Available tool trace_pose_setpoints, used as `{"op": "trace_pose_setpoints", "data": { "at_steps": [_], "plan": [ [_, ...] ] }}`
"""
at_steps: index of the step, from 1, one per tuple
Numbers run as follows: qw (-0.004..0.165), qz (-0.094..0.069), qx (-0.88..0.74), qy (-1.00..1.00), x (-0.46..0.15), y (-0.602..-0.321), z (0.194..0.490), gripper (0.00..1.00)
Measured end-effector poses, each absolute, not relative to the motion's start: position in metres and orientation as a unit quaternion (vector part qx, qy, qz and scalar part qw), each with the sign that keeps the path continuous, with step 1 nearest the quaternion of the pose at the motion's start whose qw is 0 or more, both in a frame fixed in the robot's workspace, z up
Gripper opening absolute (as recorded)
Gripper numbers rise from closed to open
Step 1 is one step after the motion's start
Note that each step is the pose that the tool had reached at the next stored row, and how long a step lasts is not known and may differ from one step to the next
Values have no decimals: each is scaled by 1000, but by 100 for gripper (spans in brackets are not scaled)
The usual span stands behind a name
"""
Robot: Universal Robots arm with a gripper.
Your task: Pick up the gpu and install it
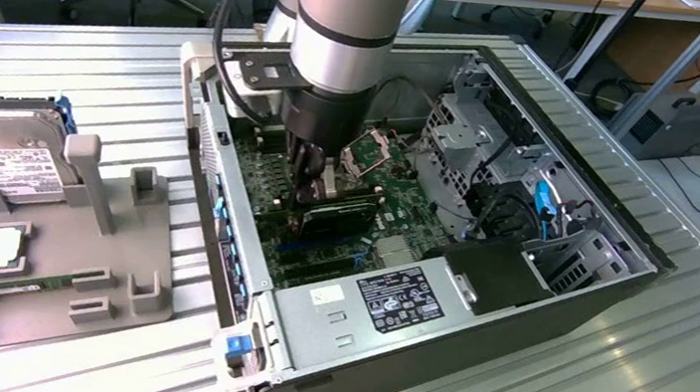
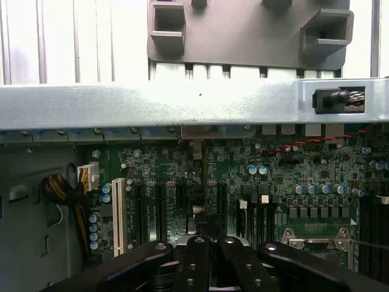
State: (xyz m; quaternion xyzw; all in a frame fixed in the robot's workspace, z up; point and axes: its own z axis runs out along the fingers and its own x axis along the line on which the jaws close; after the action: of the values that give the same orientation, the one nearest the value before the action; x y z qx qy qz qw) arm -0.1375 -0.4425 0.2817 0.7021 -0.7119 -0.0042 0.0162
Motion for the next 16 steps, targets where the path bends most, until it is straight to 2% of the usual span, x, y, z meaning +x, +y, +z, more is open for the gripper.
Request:
{"op": "trace_pose_setpoints", "data": {
  "at_steps": [16],
  "plan": [
    [16,-4,702,-712,-141,-443,277,11]
  ]
}}
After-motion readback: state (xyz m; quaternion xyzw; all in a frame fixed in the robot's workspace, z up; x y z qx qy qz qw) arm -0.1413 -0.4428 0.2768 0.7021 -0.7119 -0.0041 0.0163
